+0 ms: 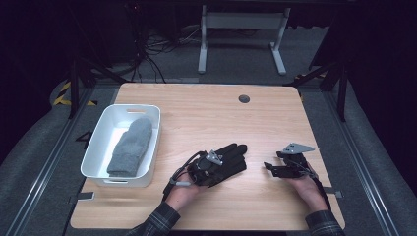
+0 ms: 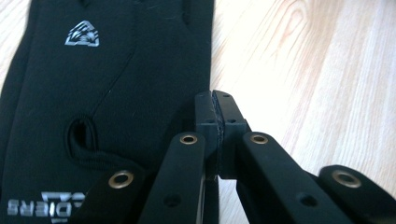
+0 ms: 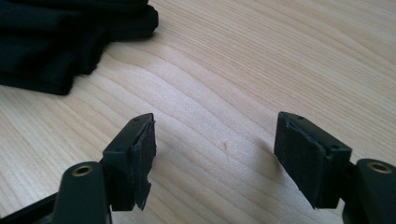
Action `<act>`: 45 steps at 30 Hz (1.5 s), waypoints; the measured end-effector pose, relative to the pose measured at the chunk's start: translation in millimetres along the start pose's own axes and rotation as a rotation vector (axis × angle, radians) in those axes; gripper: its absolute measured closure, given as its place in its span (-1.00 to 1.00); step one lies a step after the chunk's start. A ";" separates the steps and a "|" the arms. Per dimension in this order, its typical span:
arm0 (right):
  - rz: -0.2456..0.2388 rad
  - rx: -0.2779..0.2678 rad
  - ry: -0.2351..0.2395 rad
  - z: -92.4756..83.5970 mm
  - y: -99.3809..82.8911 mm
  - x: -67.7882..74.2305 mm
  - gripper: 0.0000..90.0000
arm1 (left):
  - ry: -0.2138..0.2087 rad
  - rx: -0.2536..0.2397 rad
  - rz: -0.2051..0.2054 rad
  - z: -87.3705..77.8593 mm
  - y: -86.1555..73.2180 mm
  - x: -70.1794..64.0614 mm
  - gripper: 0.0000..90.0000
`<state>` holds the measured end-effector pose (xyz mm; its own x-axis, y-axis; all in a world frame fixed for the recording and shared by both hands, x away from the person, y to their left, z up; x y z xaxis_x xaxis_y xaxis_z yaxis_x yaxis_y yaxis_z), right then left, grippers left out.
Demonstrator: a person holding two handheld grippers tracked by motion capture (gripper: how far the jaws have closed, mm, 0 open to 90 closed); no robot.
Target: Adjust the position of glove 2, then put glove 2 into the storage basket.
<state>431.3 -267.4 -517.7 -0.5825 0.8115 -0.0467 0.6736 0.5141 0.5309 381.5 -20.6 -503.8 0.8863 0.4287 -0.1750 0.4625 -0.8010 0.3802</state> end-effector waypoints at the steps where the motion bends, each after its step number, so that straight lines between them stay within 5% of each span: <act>1: -0.001 0.002 -0.004 0.3 -0.1 -0.2 -0.33 | 0.010 -0.003 -0.003 -0.7 -0.7 1.3 1.00; 7: 0.000 0.005 -0.007 1.1 -0.8 -0.6 -0.34 | 0.006 -0.007 0.009 -5.0 -0.9 0.6 0.95; 16: 0.008 0.001 0.000 2.0 -1.0 -1.1 -0.39 | 0.058 -0.022 0.041 -22.1 4.7 8.8 0.14; 26: 0.014 -0.015 0.009 4.7 -0.7 -0.8 -0.53 | 0.077 0.034 0.086 -19.8 18.0 39.4 -0.50; 45: 0.008 -0.013 0.010 4.9 -0.9 -0.5 -0.56 | 0.072 0.064 0.116 10.9 31.0 52.1 -0.64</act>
<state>433.3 -266.9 -522.4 -0.5817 0.8127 -0.0336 0.6726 0.5039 0.5419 442.2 -27.6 -511.1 0.9312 0.3585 -0.0664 0.3592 -0.8710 0.3353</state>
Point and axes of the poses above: each handheld gripper's, and its own axes: z roughly forward along the jaws, y roughly out of its top, x roughly to its left, the point moved 8 cm from there along z, roughly forward along the jaws, and after that the axes turned 15 degrees about x, right-handed, at the moved point
